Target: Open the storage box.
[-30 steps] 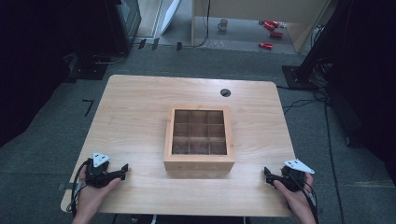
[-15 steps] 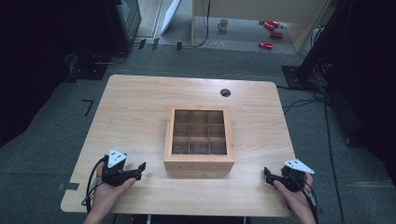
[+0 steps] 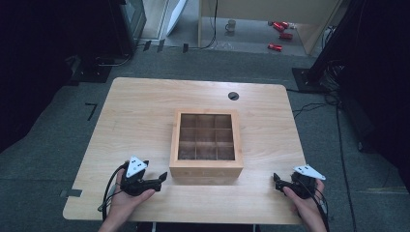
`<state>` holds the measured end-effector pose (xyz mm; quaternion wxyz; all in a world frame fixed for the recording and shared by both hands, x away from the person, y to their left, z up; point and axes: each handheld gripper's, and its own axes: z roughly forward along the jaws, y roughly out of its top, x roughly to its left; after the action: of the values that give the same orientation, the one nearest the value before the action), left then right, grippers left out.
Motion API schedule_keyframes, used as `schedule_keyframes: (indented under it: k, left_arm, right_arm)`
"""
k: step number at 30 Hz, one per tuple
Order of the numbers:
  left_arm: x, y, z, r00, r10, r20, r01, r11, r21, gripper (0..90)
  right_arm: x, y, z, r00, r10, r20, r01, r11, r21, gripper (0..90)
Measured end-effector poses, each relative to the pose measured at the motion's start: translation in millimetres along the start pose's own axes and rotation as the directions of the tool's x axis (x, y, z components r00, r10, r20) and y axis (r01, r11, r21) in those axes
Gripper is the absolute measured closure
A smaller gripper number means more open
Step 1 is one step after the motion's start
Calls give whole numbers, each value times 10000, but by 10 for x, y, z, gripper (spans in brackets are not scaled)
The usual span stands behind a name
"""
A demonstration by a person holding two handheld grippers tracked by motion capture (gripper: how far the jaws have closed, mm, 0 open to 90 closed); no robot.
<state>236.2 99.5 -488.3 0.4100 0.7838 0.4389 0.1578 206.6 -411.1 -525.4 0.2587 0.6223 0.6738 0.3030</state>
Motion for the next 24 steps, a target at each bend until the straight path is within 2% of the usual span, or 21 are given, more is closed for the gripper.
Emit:
schedule_keyframes:
  k: [6,14,19,24]
  left_arm:
    - [-101,22,51,9998,61,169,-60,10000,-30,170]
    - [-185,48,104,9994,79,333,-74,9999,-153,252]
    - [-200,60,123,9990,37,456,-28,9998,-206,355]
    - [-259,71,140,9947,379,960,-352,9989,-305,519]
  right_arm:
    - [0,0,0,10000,-1,-1,1,10000,2,113]
    - [0,0,0,10000,0,-1,0,10000,0,113]
    - [1,0,0,10000,-3,2,3,10000,0,114]
    - [26,7,-5,10000,32,76,-32,10000,2,143]
